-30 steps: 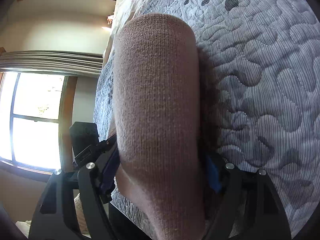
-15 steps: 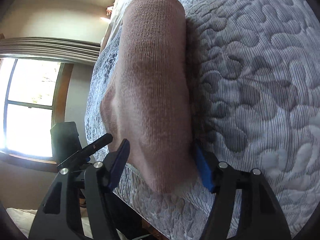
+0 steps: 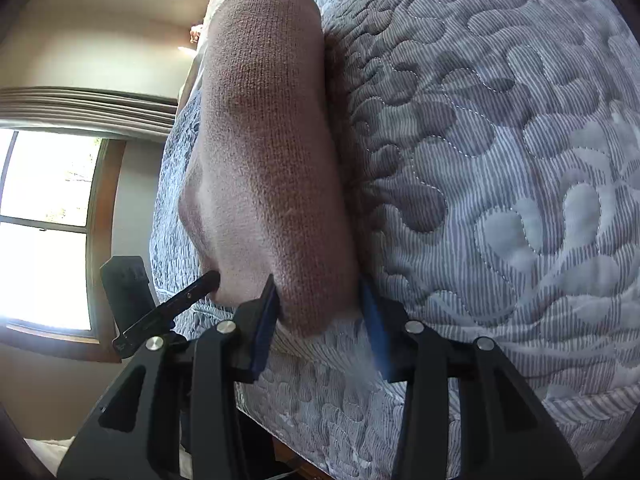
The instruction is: Fold small clothes
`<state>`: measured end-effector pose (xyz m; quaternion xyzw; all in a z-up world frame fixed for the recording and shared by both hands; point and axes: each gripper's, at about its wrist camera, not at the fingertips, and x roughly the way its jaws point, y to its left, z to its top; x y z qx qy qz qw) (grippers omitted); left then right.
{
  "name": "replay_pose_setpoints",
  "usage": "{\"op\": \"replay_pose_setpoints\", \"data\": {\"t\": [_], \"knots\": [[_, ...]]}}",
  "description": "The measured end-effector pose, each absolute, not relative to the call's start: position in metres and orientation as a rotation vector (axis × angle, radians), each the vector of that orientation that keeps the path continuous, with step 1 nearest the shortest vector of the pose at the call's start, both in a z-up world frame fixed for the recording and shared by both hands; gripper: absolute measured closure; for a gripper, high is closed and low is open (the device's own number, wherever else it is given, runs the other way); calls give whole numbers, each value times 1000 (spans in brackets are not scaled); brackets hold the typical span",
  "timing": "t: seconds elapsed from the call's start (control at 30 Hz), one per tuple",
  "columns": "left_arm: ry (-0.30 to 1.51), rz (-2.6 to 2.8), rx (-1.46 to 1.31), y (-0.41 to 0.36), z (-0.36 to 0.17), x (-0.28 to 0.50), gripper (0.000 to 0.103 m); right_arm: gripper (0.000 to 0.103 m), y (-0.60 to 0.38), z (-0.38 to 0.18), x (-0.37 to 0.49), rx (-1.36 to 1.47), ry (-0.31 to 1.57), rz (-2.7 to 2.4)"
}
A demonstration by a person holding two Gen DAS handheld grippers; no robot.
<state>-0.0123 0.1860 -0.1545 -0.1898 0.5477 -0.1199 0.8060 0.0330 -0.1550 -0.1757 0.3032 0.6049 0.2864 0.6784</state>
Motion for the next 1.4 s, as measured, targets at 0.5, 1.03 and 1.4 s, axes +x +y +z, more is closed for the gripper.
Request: {"op": "replay_pose_setpoints", "data": {"t": [0.5,1.03,1.4], "knots": [[1143,-89,-234,168,-89,-66,25,13,-136,-88,-37,138,1238,276],[1099,41,-103,138,-43,-108,23,7,-104,-37,-92,25,1160,177],[1048,107,-32,128,-14,-124,15,3,-91,-3,-110,-48,1114,77]]}}
